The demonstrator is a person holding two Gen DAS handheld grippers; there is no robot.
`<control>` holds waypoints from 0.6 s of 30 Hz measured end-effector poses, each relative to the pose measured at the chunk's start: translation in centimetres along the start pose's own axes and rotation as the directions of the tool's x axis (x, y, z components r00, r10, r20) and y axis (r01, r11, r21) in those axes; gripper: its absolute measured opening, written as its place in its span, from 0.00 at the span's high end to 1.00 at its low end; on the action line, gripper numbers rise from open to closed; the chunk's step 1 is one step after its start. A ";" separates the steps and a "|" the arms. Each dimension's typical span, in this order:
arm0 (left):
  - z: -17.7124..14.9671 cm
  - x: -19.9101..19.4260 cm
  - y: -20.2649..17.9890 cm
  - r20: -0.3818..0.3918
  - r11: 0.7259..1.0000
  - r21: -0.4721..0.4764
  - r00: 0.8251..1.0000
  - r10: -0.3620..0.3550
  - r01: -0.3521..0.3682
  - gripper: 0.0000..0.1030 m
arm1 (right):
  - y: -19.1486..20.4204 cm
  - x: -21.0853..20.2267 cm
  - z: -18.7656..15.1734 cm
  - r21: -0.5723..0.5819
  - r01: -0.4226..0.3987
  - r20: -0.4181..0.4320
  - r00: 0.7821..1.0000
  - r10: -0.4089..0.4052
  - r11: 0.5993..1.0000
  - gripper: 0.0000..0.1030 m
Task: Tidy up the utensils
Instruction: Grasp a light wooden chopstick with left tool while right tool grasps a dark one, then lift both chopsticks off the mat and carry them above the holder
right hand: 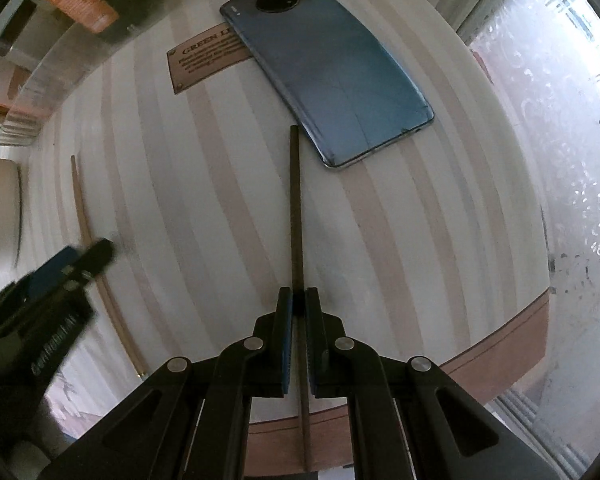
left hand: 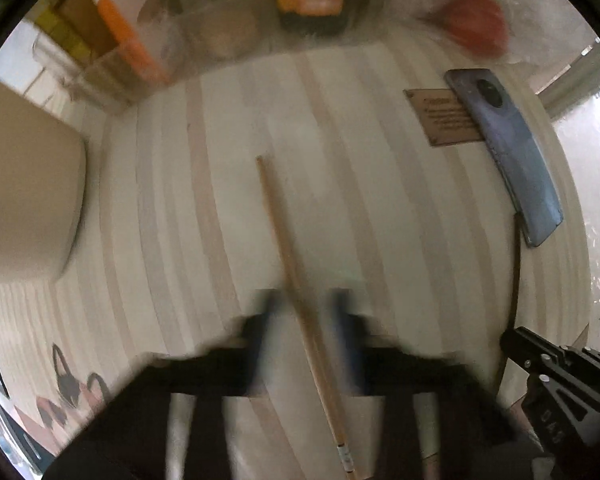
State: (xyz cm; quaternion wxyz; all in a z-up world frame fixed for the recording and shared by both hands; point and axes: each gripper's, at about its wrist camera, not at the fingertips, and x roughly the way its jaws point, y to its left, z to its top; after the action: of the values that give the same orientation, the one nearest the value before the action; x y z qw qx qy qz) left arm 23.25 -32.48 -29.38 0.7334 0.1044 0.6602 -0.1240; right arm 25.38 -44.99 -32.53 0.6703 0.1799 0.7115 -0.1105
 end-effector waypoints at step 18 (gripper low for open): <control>-13.3 -2.2 15.3 -0.015 0.986 -0.150 0.998 0.064 -0.066 0.96 | 14.9 0.5 -4.9 -0.233 -0.111 -0.027 0.994 0.107 0.966 0.94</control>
State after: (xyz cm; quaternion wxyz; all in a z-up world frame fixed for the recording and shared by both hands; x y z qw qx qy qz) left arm 15.41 -13.62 -28.73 0.7393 0.0708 0.6678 -0.0492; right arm 26.86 -29.40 -31.44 0.6868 0.1392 0.7133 0.0125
